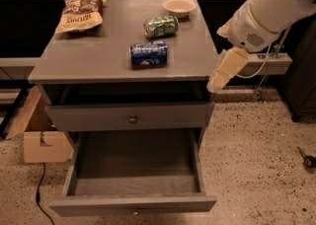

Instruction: Place pepsi can into middle drawer

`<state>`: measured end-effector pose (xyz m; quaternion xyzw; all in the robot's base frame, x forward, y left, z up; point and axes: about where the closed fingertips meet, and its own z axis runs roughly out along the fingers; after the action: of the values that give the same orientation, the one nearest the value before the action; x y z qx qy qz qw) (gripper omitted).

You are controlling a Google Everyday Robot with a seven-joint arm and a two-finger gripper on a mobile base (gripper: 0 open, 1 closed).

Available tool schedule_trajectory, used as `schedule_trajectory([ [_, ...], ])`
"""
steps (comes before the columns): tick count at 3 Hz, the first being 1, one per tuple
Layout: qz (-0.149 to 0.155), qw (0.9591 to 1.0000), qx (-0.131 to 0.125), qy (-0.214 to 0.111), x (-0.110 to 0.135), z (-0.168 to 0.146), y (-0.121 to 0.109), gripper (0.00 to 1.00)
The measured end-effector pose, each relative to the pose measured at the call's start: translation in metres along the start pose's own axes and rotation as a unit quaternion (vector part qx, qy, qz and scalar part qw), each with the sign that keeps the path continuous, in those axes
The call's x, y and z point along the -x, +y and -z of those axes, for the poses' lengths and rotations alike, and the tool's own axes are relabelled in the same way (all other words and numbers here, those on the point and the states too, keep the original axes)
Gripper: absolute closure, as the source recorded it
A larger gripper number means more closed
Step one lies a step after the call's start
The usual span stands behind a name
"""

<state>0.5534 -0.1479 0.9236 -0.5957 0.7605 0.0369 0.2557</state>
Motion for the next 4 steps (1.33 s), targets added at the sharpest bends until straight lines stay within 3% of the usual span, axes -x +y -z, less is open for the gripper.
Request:
schedule_trajectory([
  [1,0.026,0.9995,0.005,-0.015,0.030,-0.042,-0.026,0.00],
  [2,0.026,0.9995,0.005,-0.015,0.030,-0.042,-0.026,0.00],
  [4,0.063,0.9972,0.030,-0.027,0.067,-0.095,-0.070,0.00],
])
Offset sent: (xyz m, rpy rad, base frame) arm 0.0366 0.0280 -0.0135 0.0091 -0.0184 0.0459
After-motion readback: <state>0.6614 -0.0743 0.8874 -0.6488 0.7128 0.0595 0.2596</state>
